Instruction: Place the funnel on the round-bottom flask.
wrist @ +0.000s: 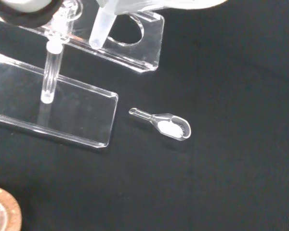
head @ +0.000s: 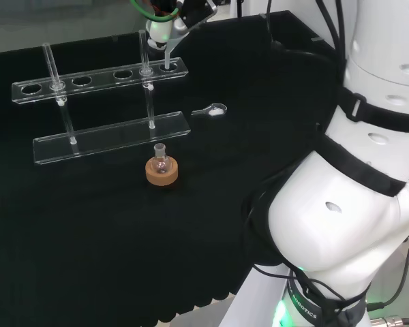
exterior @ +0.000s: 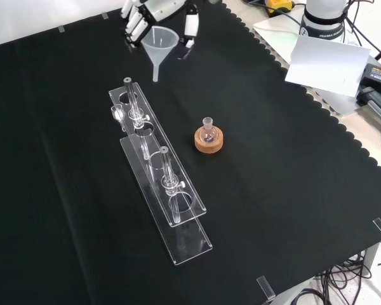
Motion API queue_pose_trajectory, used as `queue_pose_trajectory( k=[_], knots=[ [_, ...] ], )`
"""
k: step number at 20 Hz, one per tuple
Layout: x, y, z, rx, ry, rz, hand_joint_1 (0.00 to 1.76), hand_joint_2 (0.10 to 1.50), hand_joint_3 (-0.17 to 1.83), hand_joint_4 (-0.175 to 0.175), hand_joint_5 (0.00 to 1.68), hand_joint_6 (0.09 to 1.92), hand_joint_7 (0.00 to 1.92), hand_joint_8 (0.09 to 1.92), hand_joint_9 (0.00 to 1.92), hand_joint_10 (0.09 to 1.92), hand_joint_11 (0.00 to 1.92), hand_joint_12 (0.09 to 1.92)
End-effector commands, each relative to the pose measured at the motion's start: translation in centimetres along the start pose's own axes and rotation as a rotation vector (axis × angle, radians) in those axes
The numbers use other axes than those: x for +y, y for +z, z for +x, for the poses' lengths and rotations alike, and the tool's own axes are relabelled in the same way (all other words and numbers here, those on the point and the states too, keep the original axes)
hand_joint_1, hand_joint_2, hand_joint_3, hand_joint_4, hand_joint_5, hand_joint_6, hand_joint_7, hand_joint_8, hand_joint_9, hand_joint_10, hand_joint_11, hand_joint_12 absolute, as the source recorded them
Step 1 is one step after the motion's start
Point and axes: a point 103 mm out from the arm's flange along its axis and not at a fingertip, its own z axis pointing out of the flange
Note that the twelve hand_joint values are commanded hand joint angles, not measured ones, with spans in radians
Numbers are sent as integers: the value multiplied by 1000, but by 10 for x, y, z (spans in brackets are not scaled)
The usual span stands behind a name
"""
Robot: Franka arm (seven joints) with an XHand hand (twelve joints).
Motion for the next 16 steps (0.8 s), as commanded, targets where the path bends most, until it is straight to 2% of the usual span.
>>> queue_pose_trajectory(
  k=[1,8,12,16],
  knots=[
    [-42,11,14,-13,40,33,810,756,499,-28,715,775,700,727,1040,469,669,1251],
    [-68,34,32,-15,40,80,811,755,502,-28,714,780,696,729,1040,464,668,1250],
    [-75,44,47,-5,34,111,810,755,504,-28,711,781,691,728,1037,462,665,1249],
    [-79,58,58,2,19,115,809,755,505,-28,709,782,687,730,1035,460,661,1249]
  ],
)
